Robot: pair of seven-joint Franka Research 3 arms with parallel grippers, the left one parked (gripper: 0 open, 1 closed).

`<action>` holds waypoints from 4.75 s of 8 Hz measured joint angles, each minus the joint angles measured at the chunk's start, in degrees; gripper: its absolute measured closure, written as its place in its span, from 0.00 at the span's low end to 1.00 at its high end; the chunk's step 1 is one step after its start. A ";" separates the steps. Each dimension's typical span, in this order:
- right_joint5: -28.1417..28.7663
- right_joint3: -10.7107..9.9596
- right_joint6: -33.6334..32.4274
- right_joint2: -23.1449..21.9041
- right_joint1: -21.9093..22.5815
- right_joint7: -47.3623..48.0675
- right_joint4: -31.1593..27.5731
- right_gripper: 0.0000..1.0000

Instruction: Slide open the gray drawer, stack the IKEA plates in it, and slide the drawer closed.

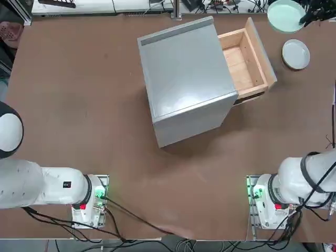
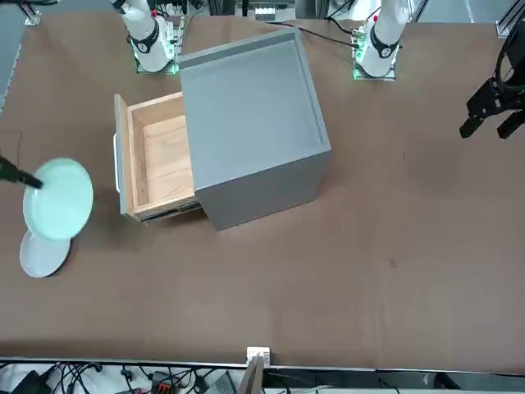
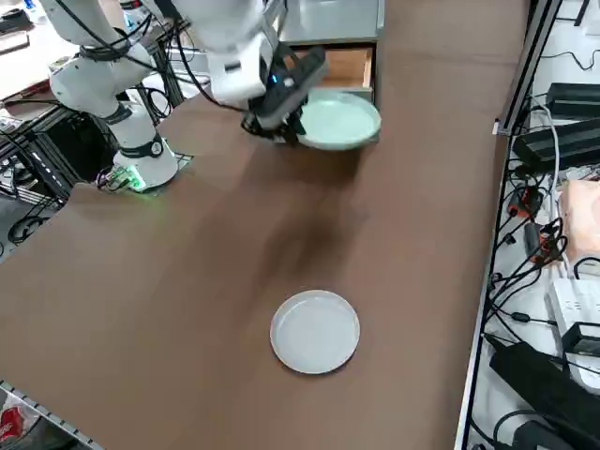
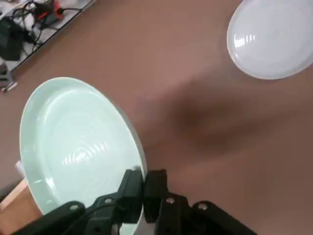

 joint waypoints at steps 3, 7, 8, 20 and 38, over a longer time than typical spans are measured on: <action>0.12 1.60 -7.49 -5.97 1.50 0.00 -0.74 1.00; 0.03 2.73 -7.34 -6.33 12.60 -0.75 -6.70 1.00; -0.02 2.78 -7.34 -6.61 14.42 -0.90 -7.70 1.00; -2.29 2.74 -1.41 -4.61 26.20 -1.91 -13.56 0.19; -14.50 -0.61 32.52 27.28 -10.23 -2.36 1.43 0.10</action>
